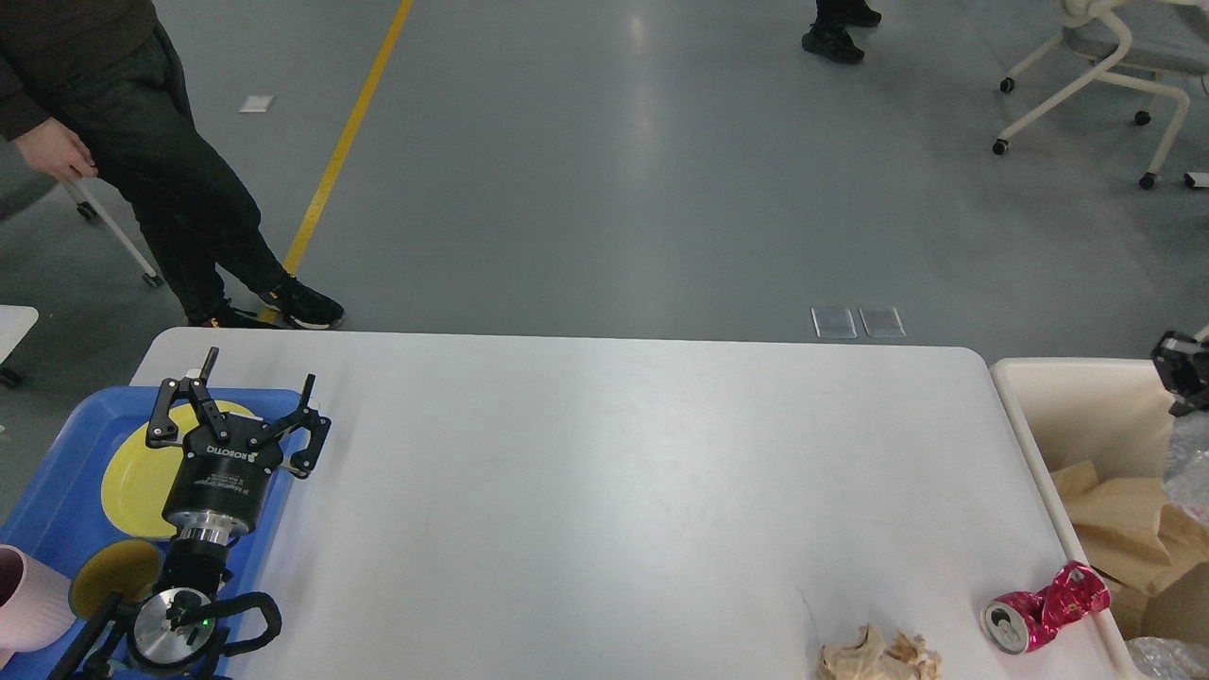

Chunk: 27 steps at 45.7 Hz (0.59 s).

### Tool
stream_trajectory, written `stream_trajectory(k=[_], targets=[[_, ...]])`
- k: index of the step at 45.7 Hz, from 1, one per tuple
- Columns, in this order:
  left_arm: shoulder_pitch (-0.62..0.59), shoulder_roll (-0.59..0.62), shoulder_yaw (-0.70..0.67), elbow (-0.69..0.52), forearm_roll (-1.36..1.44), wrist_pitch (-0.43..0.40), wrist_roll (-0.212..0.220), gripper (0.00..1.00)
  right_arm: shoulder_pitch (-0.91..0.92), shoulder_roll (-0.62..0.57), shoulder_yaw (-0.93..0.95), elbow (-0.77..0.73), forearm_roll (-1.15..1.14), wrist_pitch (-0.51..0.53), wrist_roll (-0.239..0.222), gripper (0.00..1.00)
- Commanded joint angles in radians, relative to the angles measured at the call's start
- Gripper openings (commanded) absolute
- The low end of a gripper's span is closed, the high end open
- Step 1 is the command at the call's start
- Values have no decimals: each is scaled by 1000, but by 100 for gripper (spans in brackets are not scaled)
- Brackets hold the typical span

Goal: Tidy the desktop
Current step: 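Release the container in the bin and raise the right gripper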

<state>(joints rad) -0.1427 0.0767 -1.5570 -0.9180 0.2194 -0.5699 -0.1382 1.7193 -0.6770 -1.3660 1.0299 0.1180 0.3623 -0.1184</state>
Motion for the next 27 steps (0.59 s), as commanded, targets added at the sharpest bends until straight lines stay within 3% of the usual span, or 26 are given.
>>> stream_trajectory(k=[1, 3, 13, 27], targets=[[0, 0, 0, 1, 0, 1, 0, 96, -303, -6, 157, -275, -1, -5, 2, 0], [0, 0, 0, -1, 0, -1, 0, 96, -485, 20, 241, -458, -1, -17, 6, 0], [0, 0, 0, -1, 0, -1, 2, 96, -900, 212, 372, -879, -1, -150, 11, 0], [0, 0, 0, -1, 0, -1, 2, 96, -1064, 293, 377, -942, 2, -319, 13, 0]])
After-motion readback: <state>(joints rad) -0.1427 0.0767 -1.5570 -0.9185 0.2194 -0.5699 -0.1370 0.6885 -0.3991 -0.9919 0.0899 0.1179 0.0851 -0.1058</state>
